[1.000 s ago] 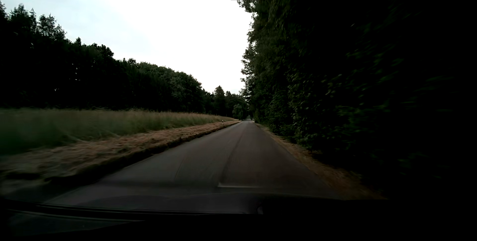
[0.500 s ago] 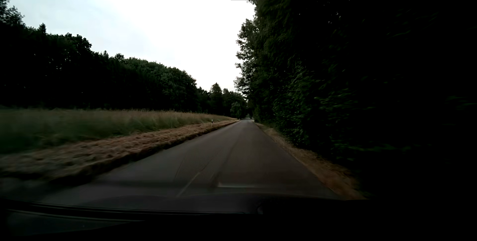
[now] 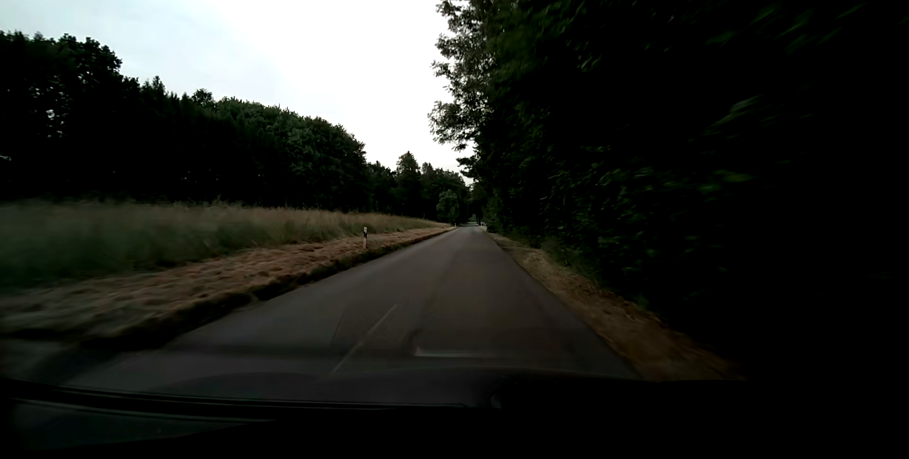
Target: Follow the waypoints while adhering to traffic rules and regulations
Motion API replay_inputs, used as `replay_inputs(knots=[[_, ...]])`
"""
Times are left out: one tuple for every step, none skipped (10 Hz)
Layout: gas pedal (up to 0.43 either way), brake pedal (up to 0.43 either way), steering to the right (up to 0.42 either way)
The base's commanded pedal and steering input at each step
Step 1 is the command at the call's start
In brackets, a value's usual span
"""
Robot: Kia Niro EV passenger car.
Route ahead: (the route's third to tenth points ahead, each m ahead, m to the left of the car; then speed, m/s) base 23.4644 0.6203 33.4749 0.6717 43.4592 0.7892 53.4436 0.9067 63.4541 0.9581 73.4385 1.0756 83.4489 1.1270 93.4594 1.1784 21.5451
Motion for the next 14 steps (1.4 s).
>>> replay_inputs(knots=[[0.311,0.006,-0.006],[0.311,0.006,-0.006],[0.311,0.006,-0.006],[0.287,0.006,-0.006],[0.280,0.006,-0.006],[0.260,0.006,-0.005],[0.248,0.006,-0.005],[0.248,0.006,-0.005],[0.240,0.006,-0.005],[0.240,0.006,-0.005],[0.240,0.006,-0.005],[0.240,0.006,-0.004],[0.240,0.006,-0.004],[0.240,0.006,-0.003]])
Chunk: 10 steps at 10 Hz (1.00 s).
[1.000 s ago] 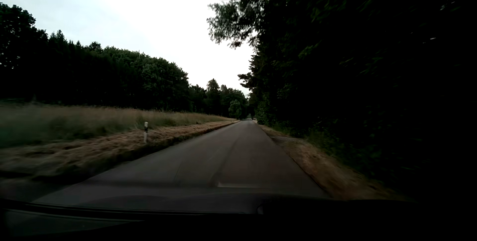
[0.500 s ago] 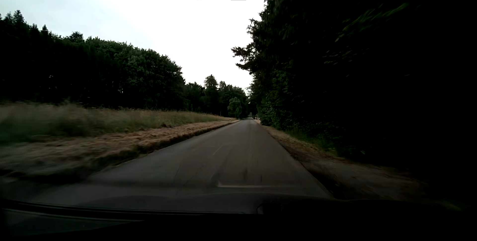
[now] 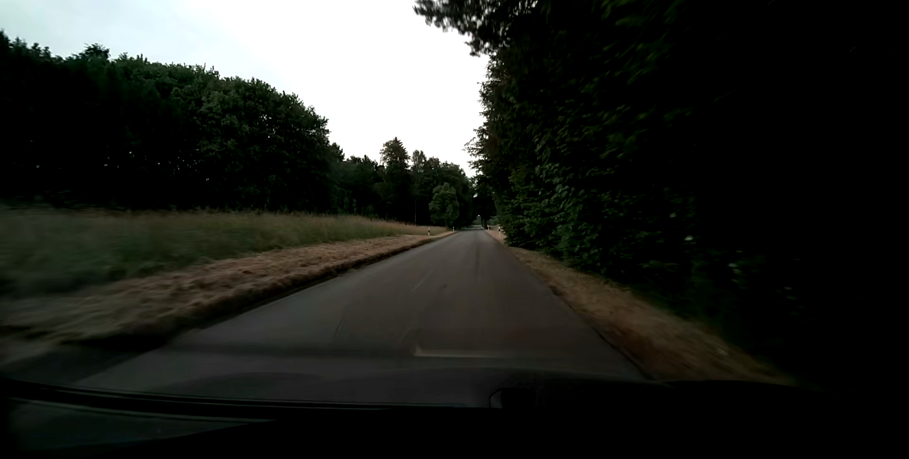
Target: Follow the waypoints while adhering to traffic rules and regulations
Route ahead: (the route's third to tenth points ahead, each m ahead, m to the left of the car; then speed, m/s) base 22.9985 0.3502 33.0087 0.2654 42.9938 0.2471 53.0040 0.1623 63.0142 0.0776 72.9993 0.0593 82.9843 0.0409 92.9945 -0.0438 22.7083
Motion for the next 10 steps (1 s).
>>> replay_inputs(knots=[[0.228,0.006,-0.003],[0.228,0.006,-0.003],[0.228,0.006,-0.003],[0.220,0.006,-0.003],[0.220,0.006,-0.004],[0.220,0.006,-0.003],[0.220,0.006,-0.003],[0.220,0.006,-0.002],[0.209,0.006,-0.002],[0.197,0.006,-0.002]])
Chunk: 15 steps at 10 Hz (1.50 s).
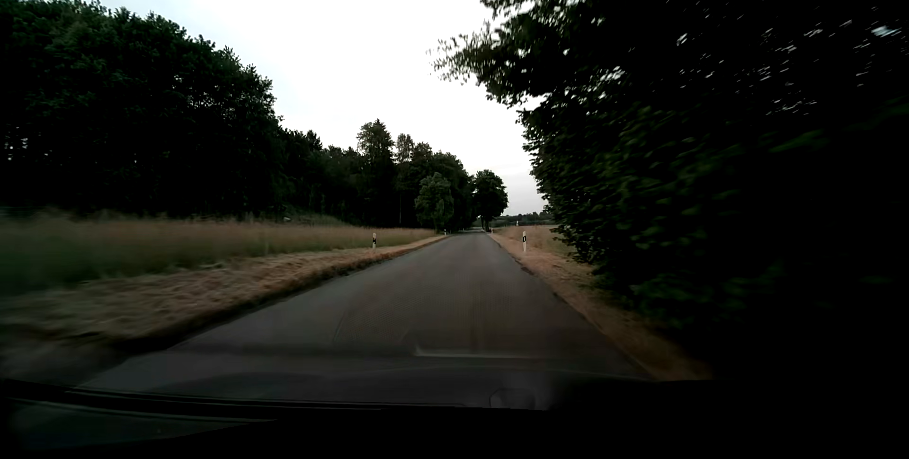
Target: Follow the waypoints while adhering to traffic rules and regulations
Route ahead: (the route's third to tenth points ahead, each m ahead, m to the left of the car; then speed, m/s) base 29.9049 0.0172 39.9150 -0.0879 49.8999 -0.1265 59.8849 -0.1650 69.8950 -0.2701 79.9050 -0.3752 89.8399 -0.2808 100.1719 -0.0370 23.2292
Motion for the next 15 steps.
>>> replay_inputs(knots=[[0.189,0.006,-0.001],[0.177,0.006,-0.002],[0.177,0.006,-0.001],[0.177,0.006,-0.002],[0.169,0.006,-0.002],[0.169,0.006,-0.002],[0.169,0.006,-0.002],[0.169,0.006,-0.002],[0.169,0.006,-0.002],[0.169,0.006,-0.002],[0.169,0.012,-0.001],[0.169,0.006,-0.001],[0.177,0.006,-0.001],[0.177,0.006,-0.001],[0.177,0.006,-0.001]])
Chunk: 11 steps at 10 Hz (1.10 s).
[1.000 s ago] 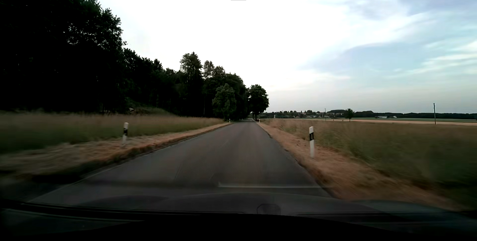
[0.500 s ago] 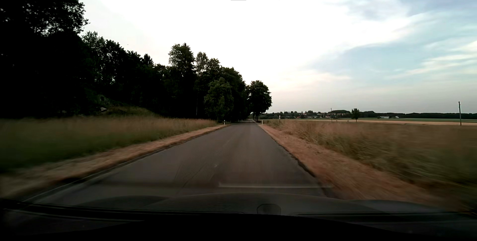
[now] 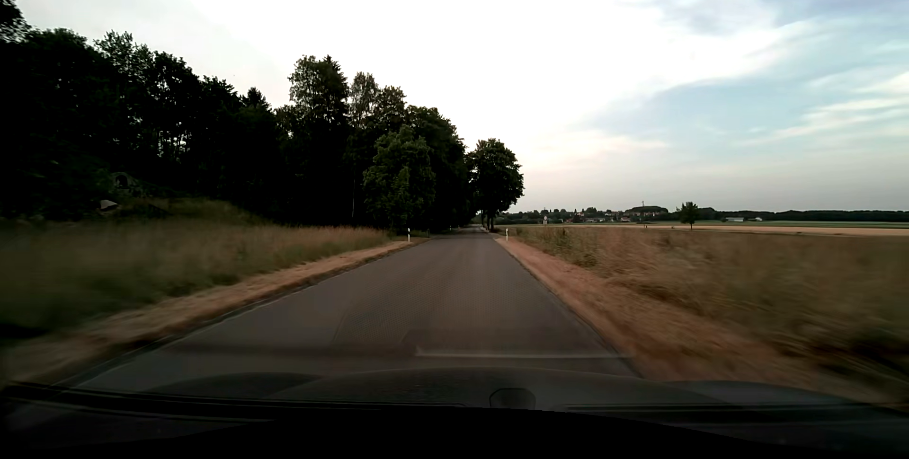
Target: Follow the waypoints while adhering to traffic rules and regulations
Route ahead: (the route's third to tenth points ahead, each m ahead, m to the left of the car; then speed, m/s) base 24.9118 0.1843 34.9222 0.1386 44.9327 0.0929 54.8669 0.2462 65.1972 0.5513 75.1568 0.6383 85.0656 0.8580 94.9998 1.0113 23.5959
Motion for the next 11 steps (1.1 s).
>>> replay_inputs(knots=[[0.177,0.006,-0.001],[0.177,0.006,-0.001],[0.177,0.006,-0.001],[0.177,0.006,-0.004],[0.177,0.006,-0.005],[0.177,0.006,-0.005],[0.177,0.006,-0.005],[0.177,0.006,-0.005],[0.169,0.006,-0.005],[0.169,0.006,-0.005],[0.169,0.006,-0.005]])
